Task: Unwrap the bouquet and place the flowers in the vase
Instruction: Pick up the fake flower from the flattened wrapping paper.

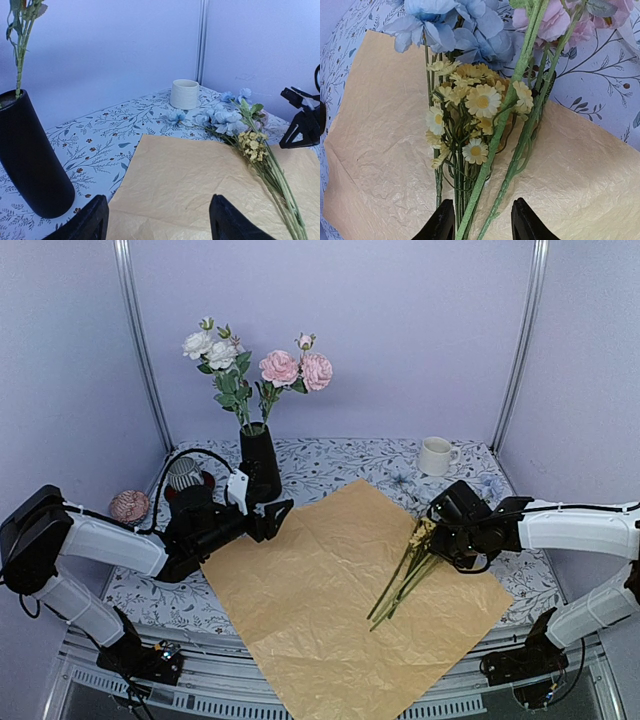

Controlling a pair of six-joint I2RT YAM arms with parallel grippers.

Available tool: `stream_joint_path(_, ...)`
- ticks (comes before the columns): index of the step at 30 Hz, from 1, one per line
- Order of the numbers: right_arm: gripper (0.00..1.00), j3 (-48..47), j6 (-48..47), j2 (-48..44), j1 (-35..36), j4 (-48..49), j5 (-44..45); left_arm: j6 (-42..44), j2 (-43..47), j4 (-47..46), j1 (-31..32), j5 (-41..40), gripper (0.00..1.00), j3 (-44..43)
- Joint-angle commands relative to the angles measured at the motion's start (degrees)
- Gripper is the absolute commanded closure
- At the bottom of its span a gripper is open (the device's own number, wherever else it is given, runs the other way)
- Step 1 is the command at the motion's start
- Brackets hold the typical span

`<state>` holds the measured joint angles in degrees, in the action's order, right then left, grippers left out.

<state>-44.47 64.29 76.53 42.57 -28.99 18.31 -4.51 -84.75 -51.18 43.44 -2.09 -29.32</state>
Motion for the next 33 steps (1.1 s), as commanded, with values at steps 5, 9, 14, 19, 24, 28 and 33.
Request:
stream_joint_path(5,0.58,0.9,3.1,-1.6,-1.1,2.0,0.2,0.6,0.9,-1.0,0.7,-0.5,0.29,0.2)
stream_joint_path(9,0.58,1.2,3.6,-1.3,-1.2,2.4,0.1,0.7,0.9,-1.0,0.8,-0.4,0.29,0.2)
stream_joint_path(14,0.59,1.6,3.8,-1.0,-1.4,3.1,-0.3,0.8,0.9,-1.0,0.8,-0.5,0.29,0.2)
stream_joint_path(19,0.59,1.7,3.8,-0.5,-1.6,3.5,-0.5,0.8,0.7,-1.0,0.9,-0.4,0.29,0.1)
stream_joint_path(24,0.61,1.8,3.8,0.5,-2.1,4.3,-1.0,1.0,0.6,-1.0,1.0,-0.5,0.29,0.1)
stream_joint_path(28,0.61,1.6,3.6,1.0,-2.3,4.9,-1.7,1.0,0.6,-1.0,1.0,-0.6,0.29,0.0)
stream_joint_path(33,0.61,1.7,3.6,1.3,-2.4,5.0,-2.0,1.1,0.6,-0.9,1.0,-0.6,0.29,0.1)
